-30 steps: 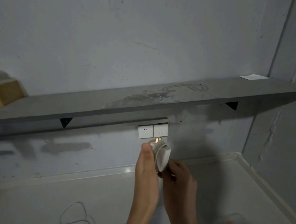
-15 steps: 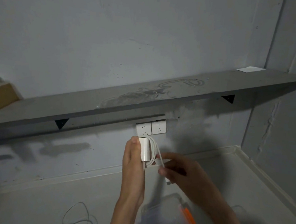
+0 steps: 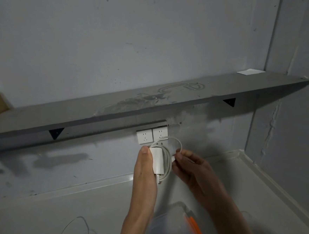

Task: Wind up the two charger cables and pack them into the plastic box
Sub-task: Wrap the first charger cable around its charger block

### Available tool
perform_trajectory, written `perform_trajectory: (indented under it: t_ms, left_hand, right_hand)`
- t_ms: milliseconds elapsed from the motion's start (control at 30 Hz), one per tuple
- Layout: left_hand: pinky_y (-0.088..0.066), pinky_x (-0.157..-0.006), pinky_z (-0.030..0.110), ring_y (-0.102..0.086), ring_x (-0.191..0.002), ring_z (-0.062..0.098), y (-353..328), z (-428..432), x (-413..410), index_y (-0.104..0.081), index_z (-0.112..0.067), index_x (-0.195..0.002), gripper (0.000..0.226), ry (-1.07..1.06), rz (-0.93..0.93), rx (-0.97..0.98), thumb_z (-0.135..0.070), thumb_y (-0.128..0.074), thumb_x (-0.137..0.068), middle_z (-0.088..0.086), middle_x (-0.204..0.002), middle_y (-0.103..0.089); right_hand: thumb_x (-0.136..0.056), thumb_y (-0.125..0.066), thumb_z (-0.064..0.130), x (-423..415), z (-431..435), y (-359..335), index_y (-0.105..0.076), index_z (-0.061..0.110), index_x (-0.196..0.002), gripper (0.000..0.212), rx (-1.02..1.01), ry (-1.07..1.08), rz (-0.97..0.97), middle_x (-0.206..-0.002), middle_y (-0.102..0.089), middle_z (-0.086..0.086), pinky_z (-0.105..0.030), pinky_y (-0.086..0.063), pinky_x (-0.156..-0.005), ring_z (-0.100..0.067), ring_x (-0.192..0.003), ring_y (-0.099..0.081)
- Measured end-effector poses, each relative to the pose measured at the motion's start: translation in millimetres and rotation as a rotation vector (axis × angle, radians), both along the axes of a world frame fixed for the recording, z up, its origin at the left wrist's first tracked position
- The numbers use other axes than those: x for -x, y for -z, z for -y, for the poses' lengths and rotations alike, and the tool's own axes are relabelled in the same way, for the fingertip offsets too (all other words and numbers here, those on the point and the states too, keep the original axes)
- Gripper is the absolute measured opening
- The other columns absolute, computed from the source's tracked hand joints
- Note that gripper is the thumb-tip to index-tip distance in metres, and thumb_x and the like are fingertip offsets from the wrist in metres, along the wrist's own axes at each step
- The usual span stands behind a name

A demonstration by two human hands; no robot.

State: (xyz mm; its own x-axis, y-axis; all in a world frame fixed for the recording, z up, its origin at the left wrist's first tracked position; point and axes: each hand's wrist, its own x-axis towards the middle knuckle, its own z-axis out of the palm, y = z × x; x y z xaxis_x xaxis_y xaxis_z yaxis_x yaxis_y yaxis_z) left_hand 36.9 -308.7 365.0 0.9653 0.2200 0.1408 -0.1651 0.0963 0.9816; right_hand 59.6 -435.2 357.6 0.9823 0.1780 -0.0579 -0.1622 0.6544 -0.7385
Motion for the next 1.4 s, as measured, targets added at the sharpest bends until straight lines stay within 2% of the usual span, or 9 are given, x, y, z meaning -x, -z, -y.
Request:
perform_trajectory:
  t_ms: [133,300,400,500,733,867,1067,1233,1400]
  left_hand:
    - [-0.046,-0.063,0.006,-0.056,-0.068,-0.01,-2,2,4,-0.06,-0.027,-0.097,0.044,-0.012,0.051,-0.152,-0.051,-0.024,-0.095,-0.005,-0.09,-0.062]
    - [-0.05,-0.069,0.029,-0.055,-0.066,-0.003,0,-3,9,-0.056,-0.027,-0.091,0.046,-0.06,0.092,-0.248,-0.058,-0.022,-0.087,-0.001,-0.082,-0.06]
    - [-0.053,-0.074,0.041,-0.06,-0.078,0.015,5,-7,10,-0.055,-0.026,-0.093,0.049,-0.046,0.105,-0.324,-0.059,-0.019,-0.095,0.003,-0.087,-0.06]
    - [-0.053,-0.074,0.045,-0.058,-0.082,0.021,10,-10,9,-0.054,-0.025,-0.094,0.047,-0.059,0.104,-0.397,-0.055,-0.019,-0.097,0.003,-0.087,-0.06]
    - [-0.048,-0.062,0.026,-0.053,-0.064,0.003,23,-19,11,-0.052,-0.022,-0.086,0.045,-0.065,0.025,-0.407,-0.054,-0.021,-0.094,0.0,-0.075,-0.057]
    - [-0.054,-0.071,0.045,-0.06,-0.079,0.022,34,-24,10,-0.053,-0.028,-0.092,0.047,-0.141,0.015,-0.466,-0.058,-0.017,-0.097,0.005,-0.085,-0.061]
    - [-0.053,-0.073,0.032,-0.058,-0.087,0.015,33,-28,13,-0.047,-0.039,-0.096,0.029,-0.17,0.041,-0.539,-0.046,-0.019,-0.1,0.004,-0.094,-0.057]
    - [-0.048,-0.071,0.021,-0.057,-0.089,0.01,27,-24,16,-0.043,-0.047,-0.089,0.024,-0.185,-0.005,-0.532,-0.043,-0.022,-0.101,-0.005,-0.098,-0.051]
    - [-0.051,-0.076,0.029,-0.055,-0.092,0.013,29,-28,16,-0.042,-0.048,-0.089,0.026,-0.206,0.05,-0.56,-0.049,-0.018,-0.098,-0.01,-0.093,-0.052]
  right_hand:
    - [-0.068,-0.07,0.012,1,-4,4,-0.074,0.013,-0.081,0.013,-0.012,-0.096,-0.074,-0.073,-0.071,0.0,-0.016,-0.055,-0.055,-0.007,-0.064,-0.069]
    - [-0.069,-0.071,0.017,6,-8,13,-0.073,0.012,-0.085,0.017,0.138,-0.167,-0.045,-0.067,-0.068,0.0,-0.014,-0.044,-0.045,-0.005,-0.058,-0.064]
    - [-0.068,-0.07,0.016,7,-10,17,-0.073,0.008,-0.087,0.02,0.141,-0.143,-0.038,-0.066,-0.066,-0.002,-0.013,-0.045,-0.045,-0.005,-0.057,-0.062]
    - [-0.071,-0.069,0.015,6,-13,19,-0.073,0.007,-0.085,0.017,0.123,-0.151,-0.016,-0.065,-0.064,-0.003,-0.013,-0.045,-0.045,-0.006,-0.056,-0.059]
    - [-0.079,-0.064,0.016,14,-19,27,-0.073,0.014,-0.069,0.013,0.255,-0.192,0.038,-0.062,-0.062,-0.002,-0.012,-0.032,-0.041,-0.002,-0.055,-0.056]
    - [-0.09,-0.059,0.012,22,-25,28,-0.075,0.014,-0.074,0.023,0.366,-0.141,0.078,-0.066,-0.066,-0.001,-0.015,-0.037,-0.047,-0.002,-0.057,-0.058]
    - [-0.095,-0.054,0.021,37,-39,31,-0.077,0.011,-0.092,0.025,0.556,-0.042,0.138,-0.087,-0.077,-0.013,-0.021,-0.051,-0.057,-0.024,-0.085,-0.073]
    - [-0.078,-0.059,0.051,37,-46,20,-0.078,0.016,-0.079,0.039,0.593,0.02,0.158,-0.073,-0.076,-0.007,-0.027,-0.056,-0.06,-0.027,-0.079,-0.074]
    - [-0.086,-0.061,0.044,31,-47,20,-0.077,0.012,-0.074,0.038,0.688,0.042,0.184,-0.067,-0.073,-0.01,-0.027,-0.057,-0.061,-0.024,-0.071,-0.073]
